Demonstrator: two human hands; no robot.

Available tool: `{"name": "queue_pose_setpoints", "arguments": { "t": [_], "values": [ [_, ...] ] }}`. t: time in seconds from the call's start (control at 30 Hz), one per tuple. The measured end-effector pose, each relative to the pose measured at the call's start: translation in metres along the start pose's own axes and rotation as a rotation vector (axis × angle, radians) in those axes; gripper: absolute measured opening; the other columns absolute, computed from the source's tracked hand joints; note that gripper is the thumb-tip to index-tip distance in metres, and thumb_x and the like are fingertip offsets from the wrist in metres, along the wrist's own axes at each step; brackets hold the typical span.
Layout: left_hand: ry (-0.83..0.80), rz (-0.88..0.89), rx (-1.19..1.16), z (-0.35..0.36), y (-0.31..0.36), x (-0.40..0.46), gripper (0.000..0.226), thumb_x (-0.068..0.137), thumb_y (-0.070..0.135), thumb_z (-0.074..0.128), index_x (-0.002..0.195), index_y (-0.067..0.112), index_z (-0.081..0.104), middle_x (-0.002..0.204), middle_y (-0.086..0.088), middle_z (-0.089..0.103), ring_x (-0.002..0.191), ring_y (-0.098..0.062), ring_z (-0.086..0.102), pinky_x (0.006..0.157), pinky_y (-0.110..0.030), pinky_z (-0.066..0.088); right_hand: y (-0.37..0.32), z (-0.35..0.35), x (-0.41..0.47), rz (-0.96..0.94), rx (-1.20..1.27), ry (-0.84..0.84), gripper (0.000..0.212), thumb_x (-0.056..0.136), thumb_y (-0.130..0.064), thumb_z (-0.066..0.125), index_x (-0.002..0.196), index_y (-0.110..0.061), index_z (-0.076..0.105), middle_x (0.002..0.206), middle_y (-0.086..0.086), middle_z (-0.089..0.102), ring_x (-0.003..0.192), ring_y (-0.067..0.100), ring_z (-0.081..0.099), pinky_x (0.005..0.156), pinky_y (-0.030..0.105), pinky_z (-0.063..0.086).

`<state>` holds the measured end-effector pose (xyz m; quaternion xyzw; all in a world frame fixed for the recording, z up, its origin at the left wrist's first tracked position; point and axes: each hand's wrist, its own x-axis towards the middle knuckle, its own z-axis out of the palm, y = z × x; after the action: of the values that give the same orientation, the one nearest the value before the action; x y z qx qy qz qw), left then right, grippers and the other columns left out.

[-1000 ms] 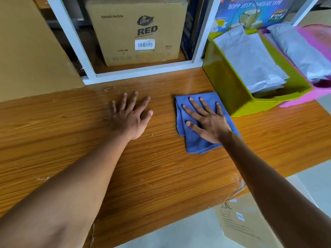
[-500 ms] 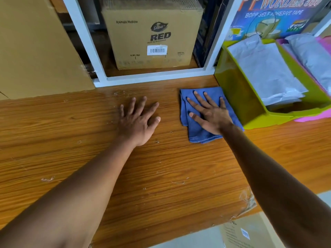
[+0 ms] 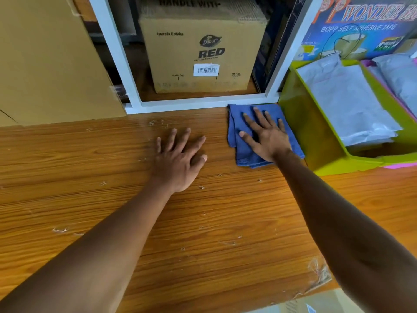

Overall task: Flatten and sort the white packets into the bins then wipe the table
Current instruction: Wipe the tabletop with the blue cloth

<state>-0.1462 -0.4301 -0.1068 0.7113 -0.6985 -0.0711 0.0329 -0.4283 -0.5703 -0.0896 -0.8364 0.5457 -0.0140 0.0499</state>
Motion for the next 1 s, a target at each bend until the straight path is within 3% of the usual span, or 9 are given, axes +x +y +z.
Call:
{"name": "queue_pose_setpoints", "arguments": {
  "t": [0.17, 0.37, 0.57, 0.77, 0.87, 1.0],
  "values": [
    [0.002, -0.001, -0.004, -0.001, 0.0, 0.0, 0.065, 0.096, 0.081, -0.009, 0.157, 0.059, -0.017, 0.173, 0.01, -0.022, 0.158, -0.029, -0.025, 0.126, -0.064, -0.008, -0.004, 0.001, -0.005, 0.178, 0.002, 0.01, 0.089, 0.093, -0.086, 0.011, 0.166, -0.035, 0.008, 0.175, 0.0, 0.004, 0.161, 0.026, 0.002, 0.13, 0.051, 0.003],
    [0.018, 0.002, -0.011, 0.003, -0.001, 0.002, 0.063, 0.099, 0.079, -0.005, 0.158, 0.059, -0.014, 0.172, 0.011, -0.023, 0.158, -0.027, -0.026, 0.126, -0.063, -0.011, -0.002, -0.006, 0.039, 0.226, -0.001, 0.021, 0.093, 0.092, -0.086, 0.015, 0.166, -0.031, 0.016, 0.174, 0.009, 0.011, 0.16, 0.032, 0.009, 0.129, 0.052, 0.008],
    [0.016, 0.007, -0.013, 0.0, -0.001, 0.0, 0.064, 0.098, 0.079, -0.005, 0.158, 0.059, -0.013, 0.173, 0.01, -0.021, 0.159, -0.028, -0.024, 0.126, -0.064, -0.009, -0.016, 0.0, 0.011, 0.121, -0.039, 0.006, 0.096, 0.089, -0.09, 0.01, 0.167, -0.033, 0.012, 0.174, 0.008, 0.008, 0.16, 0.031, 0.006, 0.129, 0.052, 0.006],
    [0.015, 0.004, -0.036, 0.003, -0.001, 0.003, 0.063, 0.099, 0.079, -0.003, 0.158, 0.061, -0.011, 0.173, 0.012, -0.021, 0.159, -0.028, -0.024, 0.125, -0.065, -0.009, -0.021, 0.001, 0.043, 0.191, -0.071, -0.008, 0.096, 0.088, -0.088, 0.004, 0.167, -0.032, 0.005, 0.175, 0.005, 0.003, 0.16, 0.029, 0.003, 0.128, 0.055, 0.006],
    [0.001, -0.001, -0.027, 0.002, -0.004, 0.003, 0.063, 0.099, 0.079, -0.005, 0.159, 0.06, -0.011, 0.173, 0.012, -0.02, 0.159, -0.028, -0.023, 0.125, -0.066, -0.007, -0.046, 0.005, 0.028, 0.139, -0.063, -0.019, 0.094, 0.089, -0.087, 0.002, 0.166, -0.034, 0.0, 0.175, 0.005, 0.0, 0.161, 0.029, 0.0, 0.128, 0.055, 0.003],
    [0.043, 0.021, -0.221, -0.007, -0.005, 0.001, 0.057, 0.109, 0.063, 0.011, 0.164, 0.053, 0.001, 0.177, 0.009, 0.004, 0.163, -0.022, -0.003, 0.129, -0.057, -0.004, -0.118, 0.014, 0.006, -0.033, -0.038, -0.049, 0.086, 0.093, -0.082, 0.004, 0.165, -0.035, -0.006, 0.174, 0.002, -0.008, 0.161, 0.027, -0.007, 0.128, 0.055, -0.001]
  ]
}}
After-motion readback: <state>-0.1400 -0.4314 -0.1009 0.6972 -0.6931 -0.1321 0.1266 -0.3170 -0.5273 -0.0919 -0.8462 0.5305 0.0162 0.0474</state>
